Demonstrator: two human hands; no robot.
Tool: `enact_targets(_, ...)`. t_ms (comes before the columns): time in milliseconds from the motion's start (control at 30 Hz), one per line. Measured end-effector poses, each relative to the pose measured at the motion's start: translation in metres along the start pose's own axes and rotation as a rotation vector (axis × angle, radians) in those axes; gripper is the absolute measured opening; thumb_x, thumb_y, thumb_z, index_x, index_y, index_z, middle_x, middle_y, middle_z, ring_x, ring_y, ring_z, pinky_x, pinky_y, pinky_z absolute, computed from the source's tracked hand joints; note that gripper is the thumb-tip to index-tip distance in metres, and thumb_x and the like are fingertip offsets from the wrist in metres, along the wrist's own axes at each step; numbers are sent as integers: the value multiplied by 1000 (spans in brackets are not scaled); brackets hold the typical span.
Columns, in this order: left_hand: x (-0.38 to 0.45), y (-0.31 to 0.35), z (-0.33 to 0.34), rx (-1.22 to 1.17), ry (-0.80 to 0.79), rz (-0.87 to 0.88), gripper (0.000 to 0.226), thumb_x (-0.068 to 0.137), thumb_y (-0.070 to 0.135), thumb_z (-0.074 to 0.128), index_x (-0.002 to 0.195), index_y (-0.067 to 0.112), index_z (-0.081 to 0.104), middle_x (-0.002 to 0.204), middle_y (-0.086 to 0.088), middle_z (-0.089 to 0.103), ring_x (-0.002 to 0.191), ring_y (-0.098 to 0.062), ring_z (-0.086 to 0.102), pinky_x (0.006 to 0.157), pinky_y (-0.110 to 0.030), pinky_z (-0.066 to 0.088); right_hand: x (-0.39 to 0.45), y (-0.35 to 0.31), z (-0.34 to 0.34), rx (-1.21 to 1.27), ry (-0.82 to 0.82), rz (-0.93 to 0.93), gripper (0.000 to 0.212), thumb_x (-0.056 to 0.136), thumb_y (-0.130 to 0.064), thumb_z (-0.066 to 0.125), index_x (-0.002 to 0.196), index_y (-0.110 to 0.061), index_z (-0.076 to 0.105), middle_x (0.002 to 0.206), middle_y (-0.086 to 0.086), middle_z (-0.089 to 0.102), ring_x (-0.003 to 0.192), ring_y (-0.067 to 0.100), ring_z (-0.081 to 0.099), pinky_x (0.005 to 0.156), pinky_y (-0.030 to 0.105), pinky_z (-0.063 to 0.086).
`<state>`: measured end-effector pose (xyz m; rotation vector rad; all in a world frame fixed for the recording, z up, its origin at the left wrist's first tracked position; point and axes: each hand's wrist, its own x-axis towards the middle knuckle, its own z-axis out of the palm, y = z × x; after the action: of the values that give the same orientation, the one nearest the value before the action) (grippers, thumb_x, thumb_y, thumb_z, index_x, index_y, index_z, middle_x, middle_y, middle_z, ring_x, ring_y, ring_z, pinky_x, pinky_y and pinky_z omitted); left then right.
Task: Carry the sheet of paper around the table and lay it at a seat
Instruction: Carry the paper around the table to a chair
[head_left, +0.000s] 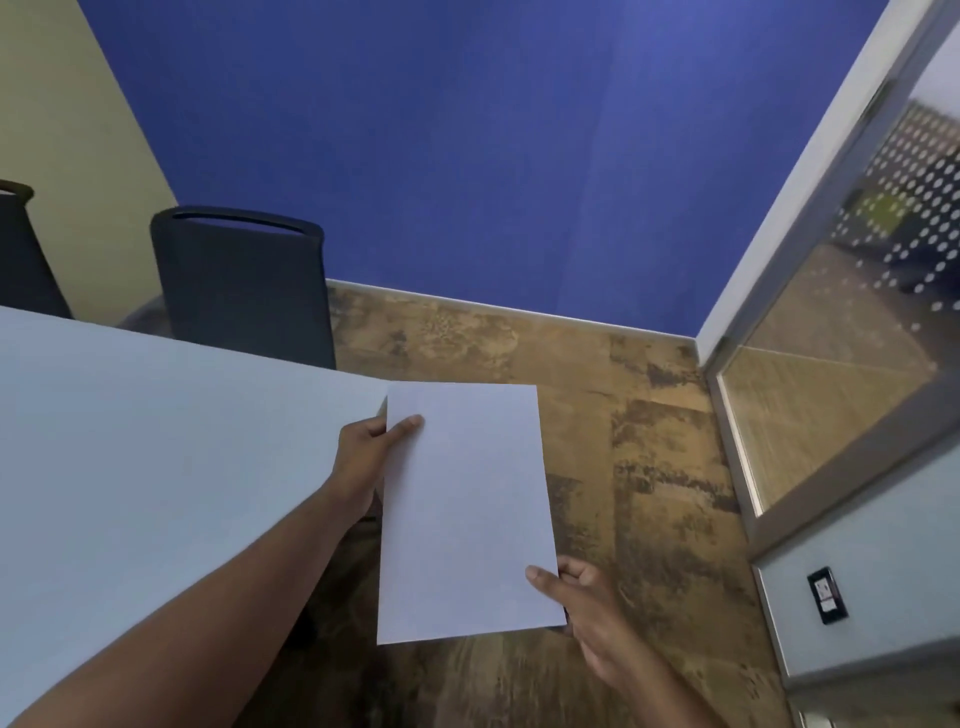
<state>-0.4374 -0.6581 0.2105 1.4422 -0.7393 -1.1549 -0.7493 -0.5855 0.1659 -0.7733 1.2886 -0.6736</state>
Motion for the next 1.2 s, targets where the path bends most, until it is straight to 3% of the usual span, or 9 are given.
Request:
enact_targets(133,43,14,34,-17,-47,0,32,93,30,87,105,0,84,108,-14,84,100,-38,81,91,-51,66,40,-27,-16,12,43,-12,21,92,-11,81,111,-2,77,106,15,84,103,38,79,95,56,60)
enact_targets(267,99,24,54,-59,-56,8,31,93,25,86,104,-4,82,106,-16,84,99,-37,82,82,-41,66,88,-62,-20,7,69,-22,20,90,-13,83,107,-4,79,106,14,84,97,34,81,87,44,64)
enact_targets(400,179,25,62,-94,-59,-13,36,92,29,87,107,-3,82,109,-18,83,102,-40,81,92,-52,65,154,-112,-19,-39,89,-55,14,90,-7,82,103,-1,79,100,15,84,89,31,82,79,39,64)
enact_targets(567,286,44,67,-138,16,-8,29,91,27,88,103,1,84,105,-15,84,94,-34,82,79,-38,65,250,-190,-2,-105,74,-64,11,92,-6,80,102,-1,79,98,15,84,81,24,82,66,30,62)
enact_targets(700,364,69,62,-148,51,-4,27,91,24,88,101,-1,84,102,-18,84,85,-29,81,74,-37,64,322,-249,20,-145,54,-70,14,88,-3,83,100,3,79,99,18,83,87,31,82,85,43,64)
enact_targets(767,399,86,55,-116,60,18,27,92,24,87,101,-1,83,103,-18,84,86,-30,80,77,-39,64,359,-274,29,-158,47,-82,13,87,-2,83,98,3,79,98,18,83,84,30,82,81,40,65)
enact_targets(867,441,103,48,-115,101,32,27,93,24,86,103,-2,83,104,-17,84,88,-31,81,76,-40,66,403,-308,42,-140,5,-93,14,85,-1,85,96,5,78,94,20,83,72,26,80,66,34,65)
enact_targets(1000,499,126,33,-90,168,61,30,92,25,87,100,-3,83,102,-19,84,92,-40,81,84,-48,66,471,-348,68,-153,-56,-79,41,66,-8,94,97,10,75,92,26,81,70,30,78,61,36,64)
enact_targets(1200,591,169,8,-61,349,122,34,92,26,88,96,-7,81,99,-18,84,85,-35,81,76,-41,65,601,-417,120,-197,-261,-65,19,87,-2,83,102,7,76,95,23,82,75,29,80,68,36,64)
